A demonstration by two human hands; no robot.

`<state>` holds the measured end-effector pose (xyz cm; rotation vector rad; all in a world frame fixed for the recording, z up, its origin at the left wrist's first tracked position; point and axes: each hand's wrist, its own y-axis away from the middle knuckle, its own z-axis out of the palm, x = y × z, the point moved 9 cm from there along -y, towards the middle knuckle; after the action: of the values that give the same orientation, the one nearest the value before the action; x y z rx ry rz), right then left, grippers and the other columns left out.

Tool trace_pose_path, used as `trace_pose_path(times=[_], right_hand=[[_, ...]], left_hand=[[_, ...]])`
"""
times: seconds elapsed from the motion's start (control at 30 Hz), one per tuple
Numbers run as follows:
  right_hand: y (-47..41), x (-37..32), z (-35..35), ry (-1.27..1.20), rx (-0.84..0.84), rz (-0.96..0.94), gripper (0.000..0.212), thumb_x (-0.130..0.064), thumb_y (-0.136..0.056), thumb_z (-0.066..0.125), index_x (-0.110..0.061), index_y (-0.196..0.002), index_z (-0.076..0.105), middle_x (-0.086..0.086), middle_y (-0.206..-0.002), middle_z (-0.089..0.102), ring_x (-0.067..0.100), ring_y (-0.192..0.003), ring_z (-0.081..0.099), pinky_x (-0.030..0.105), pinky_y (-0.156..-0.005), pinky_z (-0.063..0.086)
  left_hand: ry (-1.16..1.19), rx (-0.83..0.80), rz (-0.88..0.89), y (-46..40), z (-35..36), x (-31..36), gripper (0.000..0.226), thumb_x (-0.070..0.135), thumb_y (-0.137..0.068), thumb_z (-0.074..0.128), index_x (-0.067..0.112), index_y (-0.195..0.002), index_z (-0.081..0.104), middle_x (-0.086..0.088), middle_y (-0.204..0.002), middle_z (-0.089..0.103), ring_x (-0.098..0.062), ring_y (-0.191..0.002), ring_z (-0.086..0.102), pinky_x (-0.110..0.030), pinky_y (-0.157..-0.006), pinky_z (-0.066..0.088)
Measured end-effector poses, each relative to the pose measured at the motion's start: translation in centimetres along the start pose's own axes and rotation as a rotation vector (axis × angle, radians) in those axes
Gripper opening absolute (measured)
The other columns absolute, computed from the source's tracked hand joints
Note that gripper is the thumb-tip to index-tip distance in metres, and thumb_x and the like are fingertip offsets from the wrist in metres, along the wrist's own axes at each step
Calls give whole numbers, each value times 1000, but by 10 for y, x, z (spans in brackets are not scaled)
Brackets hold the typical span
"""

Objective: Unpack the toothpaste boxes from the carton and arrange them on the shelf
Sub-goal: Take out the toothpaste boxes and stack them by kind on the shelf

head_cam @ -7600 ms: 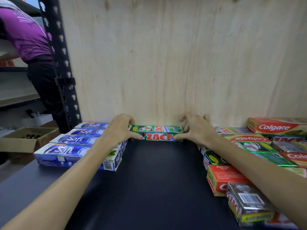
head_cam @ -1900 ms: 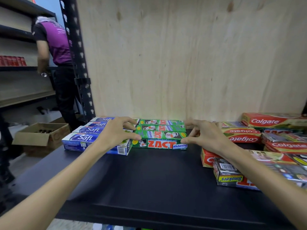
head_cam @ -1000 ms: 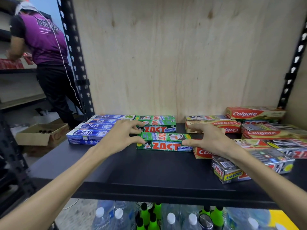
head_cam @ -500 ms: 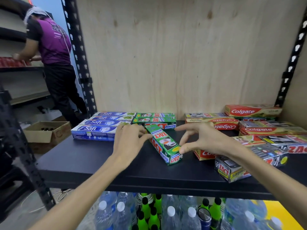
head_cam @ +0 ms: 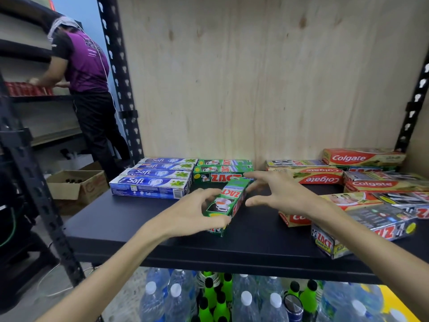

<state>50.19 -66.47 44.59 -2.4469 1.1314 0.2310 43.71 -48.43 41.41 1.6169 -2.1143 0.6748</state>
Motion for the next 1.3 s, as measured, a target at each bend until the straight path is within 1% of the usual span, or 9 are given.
trace_pose_path(times=[0.1,0.2,0.3,0.4,0.47,0.57,0.77,0.93,1.3], right_hand=[[-5,7,-11,216,87,5,77,-65,-80,67,-39,-149,42,-9,-136,54,17,-132,40,42,-105,25],[-8,29,-9,227,40,62,85,-78,-72,62,-41,-147,45,-6,-144,53,21,-137,37,49,-111,23],[-13,44,-12,194,24,95,82,-80,-69,65,-37,-138,58,-7,-128,67,17,-124,56,49,-109,35],[-21,48,-14,184,40,98,82,-76,-68,71,-30,-135,60,-6,-112,73,14,-105,66,41,-99,48],[-31,48,-11,192,60,101,98,-76,-65,73,-24,-143,45,-4,-105,72,18,-97,67,39,-89,52],[-47,44,-4,180,81,98,127,-72,-65,77,-22,-156,5,2,-102,71,23,-91,67,43,-86,54],[-70,46,4,182,90,101,125,-67,-66,80,-20,-154,4,10,-112,67,30,-98,65,40,-84,51],[-66,57,5,70,142,146,128,-72,-60,81,-23,-155,10,-6,-93,70,16,-88,65,38,-83,55],[-59,66,8,68,164,221,111,-77,-65,73,-24,-150,25,-10,-101,70,18,-104,64,45,-98,48]], left_hand=[[-88,-69,73,-3,-7,6,66,34,-85,77,34,-145,48,24,-118,59,12,-107,52,-4,-83,38],[-171,-102,116,-10,-19,7,54,23,-87,75,35,-136,56,42,-99,57,18,-105,49,-4,-84,38],[-262,-25,109,-24,-40,-8,55,39,-82,72,41,-135,56,35,-113,61,3,-113,50,-23,-95,43],[-353,92,73,-41,-58,-27,63,58,-74,62,40,-134,57,28,-113,63,0,-112,50,-40,-105,41],[-433,170,43,-52,-66,-34,68,65,-72,59,39,-134,55,25,-116,63,-4,-112,47,-43,-108,35],[-509,288,-7,-64,-73,-42,69,58,-78,71,31,-139,54,14,-127,62,-15,-120,48,-40,-105,33],[-306,343,-120,-83,-79,-69,74,46,-73,83,25,-137,53,7,-128,66,-15,-114,60,-35,-99,46],[-99,347,-126,-86,-77,-81,80,37,-71,90,22,-139,51,9,-120,68,-9,-107,60,-26,-89,42],[31,380,29,-82,-74,-83,73,53,-65,89,35,-130,60,21,-113,69,2,-114,61,-27,-101,48]])
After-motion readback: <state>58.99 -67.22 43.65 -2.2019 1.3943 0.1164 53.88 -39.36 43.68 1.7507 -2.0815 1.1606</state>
